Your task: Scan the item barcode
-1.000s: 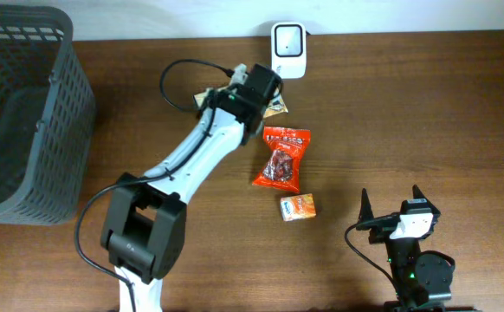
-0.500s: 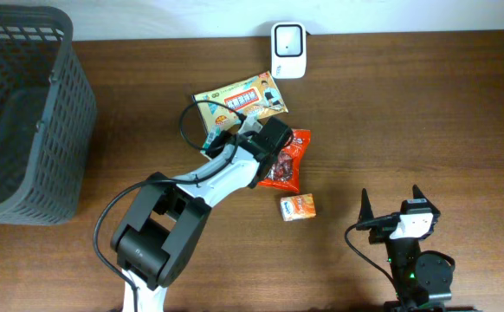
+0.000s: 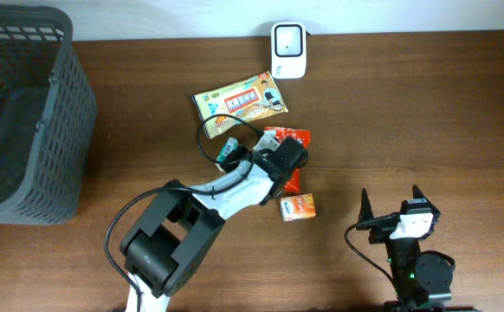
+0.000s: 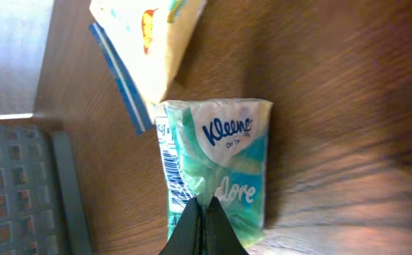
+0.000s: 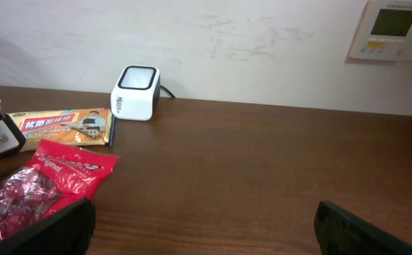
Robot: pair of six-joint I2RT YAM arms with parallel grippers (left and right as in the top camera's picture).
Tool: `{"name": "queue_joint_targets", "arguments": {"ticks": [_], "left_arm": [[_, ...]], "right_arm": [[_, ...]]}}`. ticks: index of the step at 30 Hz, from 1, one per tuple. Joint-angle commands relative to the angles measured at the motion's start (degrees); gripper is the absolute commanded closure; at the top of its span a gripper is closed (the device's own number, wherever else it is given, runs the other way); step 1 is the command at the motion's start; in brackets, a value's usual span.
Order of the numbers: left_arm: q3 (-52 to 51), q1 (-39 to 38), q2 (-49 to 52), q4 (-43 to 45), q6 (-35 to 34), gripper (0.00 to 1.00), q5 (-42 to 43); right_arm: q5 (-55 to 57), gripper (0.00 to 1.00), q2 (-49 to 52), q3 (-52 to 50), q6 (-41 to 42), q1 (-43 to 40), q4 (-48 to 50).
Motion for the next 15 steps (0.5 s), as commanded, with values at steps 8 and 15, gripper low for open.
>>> {"name": "queue_joint_targets", "arguments": {"ticks": [8,15], "left_arm": [[-0.3,-0.3,0.7,-0.3,-1.2,0.96,14.6],[3.2,-0.3,-1.8,-1.4,-1.2,0.83,14.6]], "right_arm": [[0.3,0.02,-0.3,-0.5,0.0,-0.3,-0.2],[0.3,0.02,-0.3,-0.5,0.0,-0.3,-0.2]]}}
